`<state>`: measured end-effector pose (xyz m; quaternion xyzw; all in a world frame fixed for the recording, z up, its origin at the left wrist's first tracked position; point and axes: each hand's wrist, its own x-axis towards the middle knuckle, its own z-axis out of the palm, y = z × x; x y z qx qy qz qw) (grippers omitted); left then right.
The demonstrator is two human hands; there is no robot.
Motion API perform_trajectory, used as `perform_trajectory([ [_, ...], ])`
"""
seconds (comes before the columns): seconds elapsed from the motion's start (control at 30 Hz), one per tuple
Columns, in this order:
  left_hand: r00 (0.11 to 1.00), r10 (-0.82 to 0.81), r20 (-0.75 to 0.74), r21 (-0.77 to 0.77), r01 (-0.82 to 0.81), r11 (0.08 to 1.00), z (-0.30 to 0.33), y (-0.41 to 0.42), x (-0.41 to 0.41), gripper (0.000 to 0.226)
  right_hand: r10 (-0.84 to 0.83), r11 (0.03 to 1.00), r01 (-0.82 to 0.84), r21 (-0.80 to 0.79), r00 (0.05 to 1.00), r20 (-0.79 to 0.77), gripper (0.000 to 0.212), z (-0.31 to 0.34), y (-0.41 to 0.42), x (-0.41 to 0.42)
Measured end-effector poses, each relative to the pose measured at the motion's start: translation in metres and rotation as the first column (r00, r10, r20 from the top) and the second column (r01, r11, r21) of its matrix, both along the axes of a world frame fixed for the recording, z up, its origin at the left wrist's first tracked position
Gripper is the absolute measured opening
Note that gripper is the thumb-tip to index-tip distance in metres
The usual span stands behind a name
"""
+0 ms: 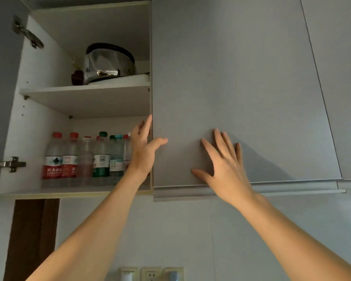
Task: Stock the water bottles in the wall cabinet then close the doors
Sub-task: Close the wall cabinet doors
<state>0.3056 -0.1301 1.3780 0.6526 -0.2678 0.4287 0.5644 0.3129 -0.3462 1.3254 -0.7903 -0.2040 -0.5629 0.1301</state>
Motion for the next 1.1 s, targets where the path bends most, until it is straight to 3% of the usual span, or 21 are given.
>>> perform_trajectory([
  [0.43,0.988,0.096,-0.118,0.179,-0.074,0.981,0.01,0.018,0.035,0.09,-0.02,0.999,0.017,0.03,0.996,0.093,0.077,-0.008,0.007,0.038],
  [0.53,0.981,0.159,-0.109,0.255,-0.127,0.959,0.008,0.018,0.034,0.083,-0.021,0.999,0.016,0.041,0.993,0.115,0.073,-0.01,0.006,0.039],
  [0.63,0.967,0.253,-0.03,0.339,-0.228,0.913,0.002,0.025,0.021,0.078,0.04,0.99,-0.062,0.123,0.984,0.172,0.061,-0.009,0.018,0.039],
  [0.7,0.951,0.31,0.008,0.313,-0.297,0.902,-0.004,0.038,0.008,0.074,0.161,0.968,-0.196,0.157,0.964,0.212,0.053,-0.011,0.04,0.038],
  [0.8,0.882,0.468,0.059,0.198,-0.47,0.86,-0.009,0.073,-0.02,0.053,0.412,0.878,-0.451,0.157,0.882,0.228,0.043,-0.014,0.09,0.031],
  [0.9,0.769,0.628,0.118,0.135,-0.639,0.757,-0.021,0.117,-0.062,0.035,0.659,0.711,-0.665,0.228,0.744,0.112,0.042,-0.019,0.146,0.013],
  [1.1,0.549,0.82,0.162,0.053,-0.835,0.548,-0.044,0.204,-0.154,0.023,0.86,0.502,-0.811,0.301,0.504,-0.076,0.047,-0.025,0.256,-0.036],
])
